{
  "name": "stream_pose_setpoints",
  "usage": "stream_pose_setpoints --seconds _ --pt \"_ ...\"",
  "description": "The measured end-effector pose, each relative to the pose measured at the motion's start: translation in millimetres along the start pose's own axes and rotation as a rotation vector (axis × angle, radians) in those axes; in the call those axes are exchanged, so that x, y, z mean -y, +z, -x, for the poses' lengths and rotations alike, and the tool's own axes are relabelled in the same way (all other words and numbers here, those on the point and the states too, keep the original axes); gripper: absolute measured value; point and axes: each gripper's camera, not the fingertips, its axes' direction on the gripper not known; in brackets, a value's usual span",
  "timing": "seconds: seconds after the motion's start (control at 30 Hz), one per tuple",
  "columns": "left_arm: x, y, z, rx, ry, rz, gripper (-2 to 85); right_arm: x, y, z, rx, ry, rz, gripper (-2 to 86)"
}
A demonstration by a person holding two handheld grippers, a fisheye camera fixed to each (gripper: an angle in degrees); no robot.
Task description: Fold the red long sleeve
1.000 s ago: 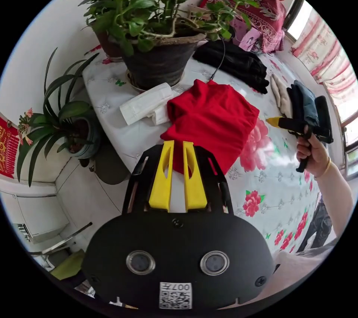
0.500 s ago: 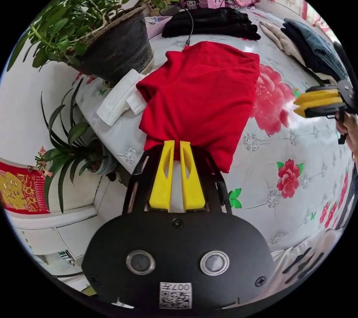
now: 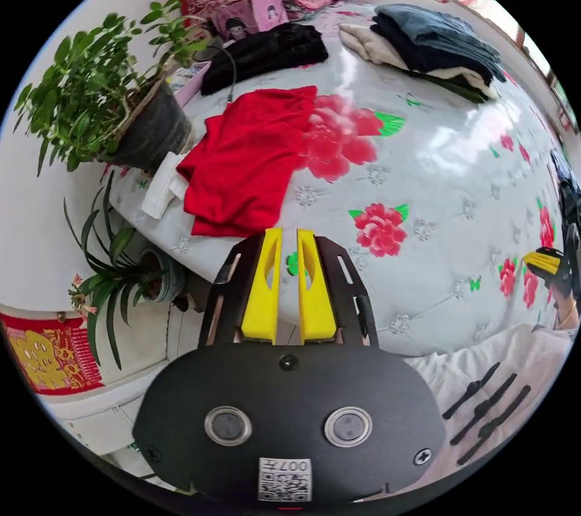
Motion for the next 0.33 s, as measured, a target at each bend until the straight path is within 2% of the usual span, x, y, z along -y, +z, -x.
stream_pose_setpoints --seconds 0.1,0.17,0.23,0.33 --pt "3 -1 -73 -0.076 0.177 0.055 3.9 -20 -18 -15 0.157 0.071 -0.048 1.3" --pt "2 -7 -118 -0.075 0.292 0.061 4.2 -41 -33 -43 0.361 0.124 -0.084 2.7" --pt "-2 -13 -158 -0.066 0.39 0.068 4.4 -72 -48 -75 0.451 0.223 -0.169 3.7" --pt "-13 -24 -213 -0.086 0.51 0.075 4.5 -148 -70 -142 0.397 0.431 -0.285 5.2"
